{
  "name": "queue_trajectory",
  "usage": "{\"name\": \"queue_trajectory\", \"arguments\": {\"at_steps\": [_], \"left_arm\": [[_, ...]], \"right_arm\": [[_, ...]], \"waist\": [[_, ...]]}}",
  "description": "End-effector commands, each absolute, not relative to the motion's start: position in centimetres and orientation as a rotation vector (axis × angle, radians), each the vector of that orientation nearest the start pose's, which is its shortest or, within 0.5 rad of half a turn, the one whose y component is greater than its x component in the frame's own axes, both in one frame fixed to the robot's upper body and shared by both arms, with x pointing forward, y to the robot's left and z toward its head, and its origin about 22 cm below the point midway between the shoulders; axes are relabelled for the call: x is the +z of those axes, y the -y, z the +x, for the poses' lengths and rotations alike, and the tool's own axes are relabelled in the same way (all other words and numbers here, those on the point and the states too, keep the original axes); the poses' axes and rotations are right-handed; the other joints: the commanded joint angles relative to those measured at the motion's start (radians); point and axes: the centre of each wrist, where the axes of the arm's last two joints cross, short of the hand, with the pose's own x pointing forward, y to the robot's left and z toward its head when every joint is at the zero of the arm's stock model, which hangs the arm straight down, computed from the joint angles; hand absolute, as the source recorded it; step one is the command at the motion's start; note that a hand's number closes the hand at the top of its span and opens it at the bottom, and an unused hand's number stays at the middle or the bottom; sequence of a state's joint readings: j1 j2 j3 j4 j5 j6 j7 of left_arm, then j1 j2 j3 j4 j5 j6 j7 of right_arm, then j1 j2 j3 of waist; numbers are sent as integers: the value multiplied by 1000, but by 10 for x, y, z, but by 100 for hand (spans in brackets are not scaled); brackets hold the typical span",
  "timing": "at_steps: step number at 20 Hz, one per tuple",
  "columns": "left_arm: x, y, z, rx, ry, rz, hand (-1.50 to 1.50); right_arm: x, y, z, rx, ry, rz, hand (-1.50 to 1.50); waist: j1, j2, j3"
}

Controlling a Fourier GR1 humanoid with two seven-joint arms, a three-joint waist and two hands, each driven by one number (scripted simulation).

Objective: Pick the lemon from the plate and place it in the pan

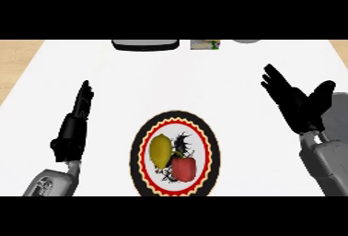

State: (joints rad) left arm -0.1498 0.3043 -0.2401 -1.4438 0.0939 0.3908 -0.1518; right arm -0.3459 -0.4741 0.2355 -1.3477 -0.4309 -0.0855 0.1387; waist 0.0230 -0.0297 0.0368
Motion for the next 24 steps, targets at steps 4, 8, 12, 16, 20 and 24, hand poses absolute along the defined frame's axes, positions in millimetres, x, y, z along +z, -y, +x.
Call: {"name": "queue_trajectory", "arguments": {"at_steps": [4,8,12,16,20,24], "left_arm": [[35,-254,275,-280,1616,252,0],[22,-240,271,-351,1569,151,0],[30,-248,274,-344,1515,126,0],[52,-244,278,-363,1498,101,0],[50,-257,270,-354,1496,93,0],[51,-263,276,-337,1496,102,0]], "right_arm": [[34,209,312,-71,1363,-19,-150],[-4,264,298,453,1238,-572,150],[-43,140,258,-72,1295,-527,-150],[-46,83,219,-34,1285,-491,-150],[-42,96,230,211,1131,-510,-150],[-16,107,251,404,1015,-570,-150]], "waist": [[-18,26,-36],[7,44,-62],[-36,23,-39],[-28,23,-38],[-22,22,-40],[-31,20,-42]]}}
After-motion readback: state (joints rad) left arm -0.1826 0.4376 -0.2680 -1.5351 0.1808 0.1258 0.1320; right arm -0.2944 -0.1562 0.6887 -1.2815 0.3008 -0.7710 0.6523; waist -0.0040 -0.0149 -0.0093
